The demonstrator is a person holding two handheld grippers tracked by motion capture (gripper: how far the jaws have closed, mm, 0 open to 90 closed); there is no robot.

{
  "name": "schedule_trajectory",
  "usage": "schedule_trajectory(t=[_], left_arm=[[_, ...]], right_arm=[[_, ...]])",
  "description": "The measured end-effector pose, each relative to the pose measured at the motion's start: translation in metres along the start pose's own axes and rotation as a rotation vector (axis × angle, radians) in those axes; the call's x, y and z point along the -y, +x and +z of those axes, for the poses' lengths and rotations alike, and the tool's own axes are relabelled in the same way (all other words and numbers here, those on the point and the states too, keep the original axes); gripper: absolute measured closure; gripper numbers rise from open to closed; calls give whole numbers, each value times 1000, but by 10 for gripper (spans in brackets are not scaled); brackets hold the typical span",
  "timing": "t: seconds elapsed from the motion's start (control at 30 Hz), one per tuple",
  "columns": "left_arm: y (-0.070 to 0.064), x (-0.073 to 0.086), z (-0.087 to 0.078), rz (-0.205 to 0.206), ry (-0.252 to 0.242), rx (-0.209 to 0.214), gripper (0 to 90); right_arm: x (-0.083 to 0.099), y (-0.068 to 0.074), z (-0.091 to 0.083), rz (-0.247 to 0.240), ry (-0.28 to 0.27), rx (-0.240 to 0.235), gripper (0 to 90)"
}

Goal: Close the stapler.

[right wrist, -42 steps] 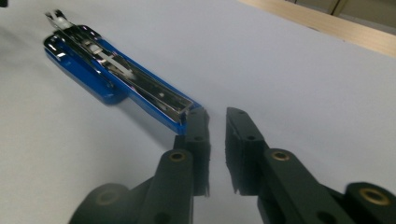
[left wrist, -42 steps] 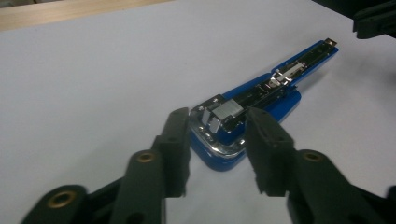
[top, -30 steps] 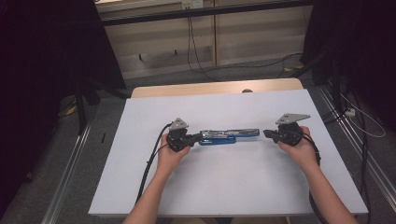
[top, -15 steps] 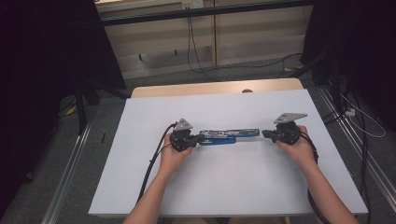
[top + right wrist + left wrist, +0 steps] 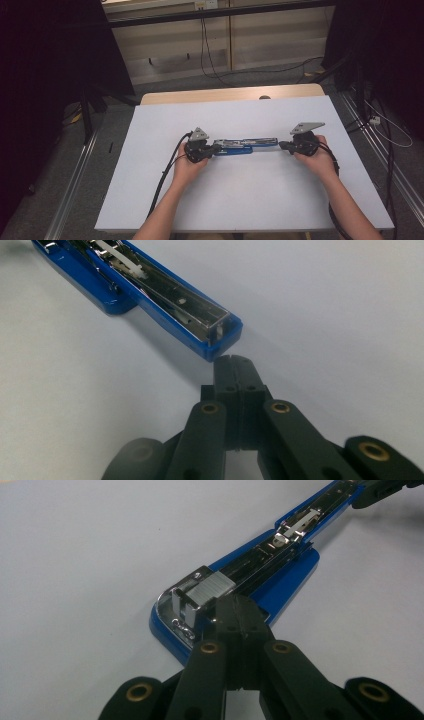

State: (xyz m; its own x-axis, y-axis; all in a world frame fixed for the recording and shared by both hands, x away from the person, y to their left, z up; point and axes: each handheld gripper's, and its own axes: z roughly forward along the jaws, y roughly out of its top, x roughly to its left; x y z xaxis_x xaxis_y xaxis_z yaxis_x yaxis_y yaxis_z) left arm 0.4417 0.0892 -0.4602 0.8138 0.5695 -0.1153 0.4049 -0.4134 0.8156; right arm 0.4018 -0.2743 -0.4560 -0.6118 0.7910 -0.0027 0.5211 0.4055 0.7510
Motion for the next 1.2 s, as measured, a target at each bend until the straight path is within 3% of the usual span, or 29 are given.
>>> schedule_trajectory(t=[0.2, 0.6, 0.77, 1.2], left_arm=[[0, 0, -1, 18, 8, -5, 900], [-1, -1, 2, -2, 0, 3, 900], [-1, -1, 2, 8, 1, 1, 900], [-2, -1, 0, 23, 10, -7, 900]], right_arm=[[0, 0, 0, 6, -6, 0, 900], [2, 1, 2, 8, 5, -11, 900], [1, 3, 5, -5, 17, -19, 900], [-6, 7, 5, -7, -19, -40, 900]])
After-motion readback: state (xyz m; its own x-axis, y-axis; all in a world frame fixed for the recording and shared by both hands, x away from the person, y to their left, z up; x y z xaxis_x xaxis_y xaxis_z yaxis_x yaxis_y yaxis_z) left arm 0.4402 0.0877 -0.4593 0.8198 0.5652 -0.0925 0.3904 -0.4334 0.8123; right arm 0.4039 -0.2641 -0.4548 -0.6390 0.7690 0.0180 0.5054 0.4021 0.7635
